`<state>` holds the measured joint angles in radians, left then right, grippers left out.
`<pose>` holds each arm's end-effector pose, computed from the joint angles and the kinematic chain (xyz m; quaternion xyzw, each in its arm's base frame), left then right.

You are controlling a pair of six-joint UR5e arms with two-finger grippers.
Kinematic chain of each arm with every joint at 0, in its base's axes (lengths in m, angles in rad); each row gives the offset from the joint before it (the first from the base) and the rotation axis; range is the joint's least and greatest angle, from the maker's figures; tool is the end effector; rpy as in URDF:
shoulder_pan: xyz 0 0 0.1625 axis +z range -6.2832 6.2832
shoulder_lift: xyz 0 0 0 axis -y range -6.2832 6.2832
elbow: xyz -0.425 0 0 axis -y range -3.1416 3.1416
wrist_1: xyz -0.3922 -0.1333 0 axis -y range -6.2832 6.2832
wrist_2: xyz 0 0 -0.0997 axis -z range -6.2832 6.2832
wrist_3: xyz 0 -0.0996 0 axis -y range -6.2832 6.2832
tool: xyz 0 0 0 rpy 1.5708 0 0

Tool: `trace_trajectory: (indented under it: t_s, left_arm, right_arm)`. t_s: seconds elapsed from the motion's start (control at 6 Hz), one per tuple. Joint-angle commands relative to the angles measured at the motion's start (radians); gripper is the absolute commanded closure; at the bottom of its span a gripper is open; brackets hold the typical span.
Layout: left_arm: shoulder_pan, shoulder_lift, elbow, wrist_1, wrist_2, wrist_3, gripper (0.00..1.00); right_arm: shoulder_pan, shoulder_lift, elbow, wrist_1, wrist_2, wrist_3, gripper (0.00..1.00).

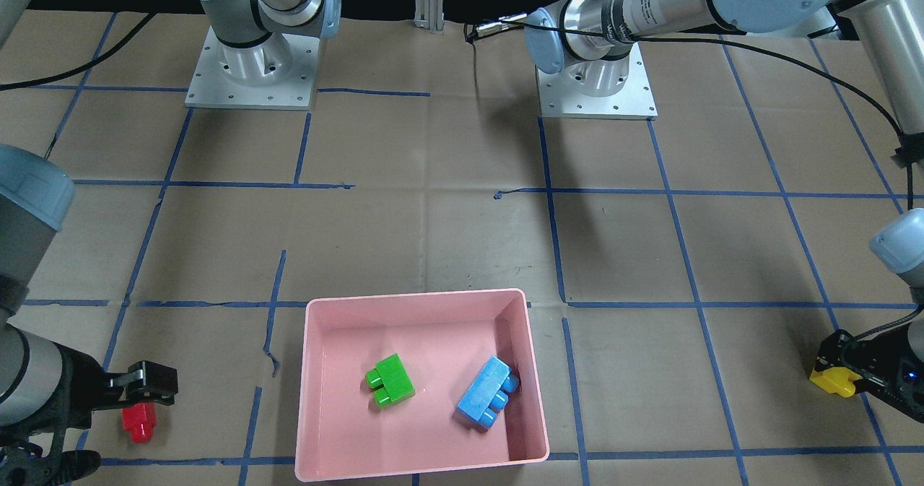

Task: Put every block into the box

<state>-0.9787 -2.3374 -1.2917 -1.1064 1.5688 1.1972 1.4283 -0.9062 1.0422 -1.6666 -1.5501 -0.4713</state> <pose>0.3015 -0.6875 0.1830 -0.2979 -0.9545 -0.0065 0.0096 0.0280 -0.7580 0.3404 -0.1634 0.9863 0.0160 0.0159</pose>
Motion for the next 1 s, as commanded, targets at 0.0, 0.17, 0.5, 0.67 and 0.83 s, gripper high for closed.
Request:
trace_trajectory:
  t_s: [0.0,0.17,0.5,0.67,0.83]
  left_arm:
    - [0.0,0.023,0.017,-0.054,-0.001,-0.03,1.0]
    - [-0.001,0.033,0.011,-0.055,-0.003,-0.042,1.0]
    - [-0.029,0.125,0.008,-0.178,-0.007,-0.103,1.0]
    - [-0.122,0.182,0.008,-0.244,-0.007,-0.167,1.0]
    - [-0.23,0.251,0.009,-0.313,-0.006,-0.359,1.0]
  right_arm:
    - [-0.043,0.018,0.042,-0.028,-0.005,-0.217,0.0]
    - [-0.057,0.036,0.083,-0.107,-0.007,-0.263,0.0]
    - [-0.092,0.068,0.21,-0.296,-0.008,-0.259,0.0]
    - [-0.1,0.085,0.243,-0.364,-0.007,-0.198,0.0]
    - [-0.1,0.093,0.243,-0.364,-0.001,-0.116,0.0]
